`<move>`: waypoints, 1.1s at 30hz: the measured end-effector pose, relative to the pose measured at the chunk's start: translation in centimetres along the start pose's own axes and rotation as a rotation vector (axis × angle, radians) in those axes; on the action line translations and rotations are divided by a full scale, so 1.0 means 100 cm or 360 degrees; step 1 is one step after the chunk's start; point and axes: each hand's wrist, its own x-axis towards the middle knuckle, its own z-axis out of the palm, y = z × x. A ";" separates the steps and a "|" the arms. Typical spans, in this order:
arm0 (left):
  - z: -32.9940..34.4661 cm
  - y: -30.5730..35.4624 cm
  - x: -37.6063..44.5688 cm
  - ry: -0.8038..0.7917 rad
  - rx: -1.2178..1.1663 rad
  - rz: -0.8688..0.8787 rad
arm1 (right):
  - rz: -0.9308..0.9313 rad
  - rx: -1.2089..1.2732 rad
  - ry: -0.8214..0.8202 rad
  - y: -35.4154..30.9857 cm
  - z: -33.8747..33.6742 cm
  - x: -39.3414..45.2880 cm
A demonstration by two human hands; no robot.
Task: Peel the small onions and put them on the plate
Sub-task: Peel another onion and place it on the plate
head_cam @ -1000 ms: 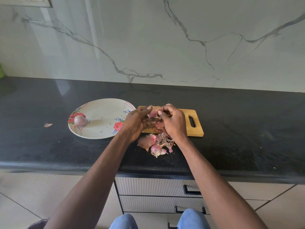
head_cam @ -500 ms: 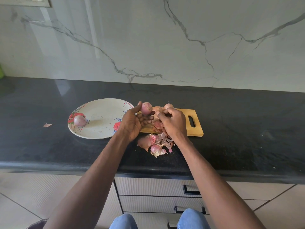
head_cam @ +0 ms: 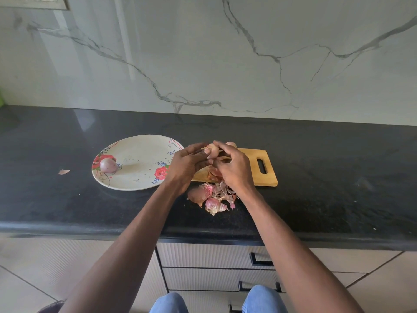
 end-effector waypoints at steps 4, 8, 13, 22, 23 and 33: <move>-0.001 0.000 0.001 -0.0001 0.0101 0.0049 | 0.0074 0.0073 0.0044 0.002 -0.001 0.003; -0.003 0.000 -0.002 0.0084 0.0326 0.0233 | 0.0115 0.0202 -0.0021 0.006 0.000 0.005; -0.004 -0.004 0.000 0.0110 0.0633 0.0485 | 0.0117 0.0311 -0.0054 0.008 0.001 0.005; -0.006 -0.009 -0.002 0.0189 0.1056 0.0829 | 0.0046 0.0251 -0.0050 0.009 0.002 0.006; -0.005 -0.009 -0.003 0.0208 0.1052 0.0834 | 0.0059 0.0276 -0.0075 0.008 0.001 0.006; -0.005 -0.011 -0.001 0.0374 0.1393 0.1024 | 0.0279 0.0798 -0.0291 -0.002 0.000 0.002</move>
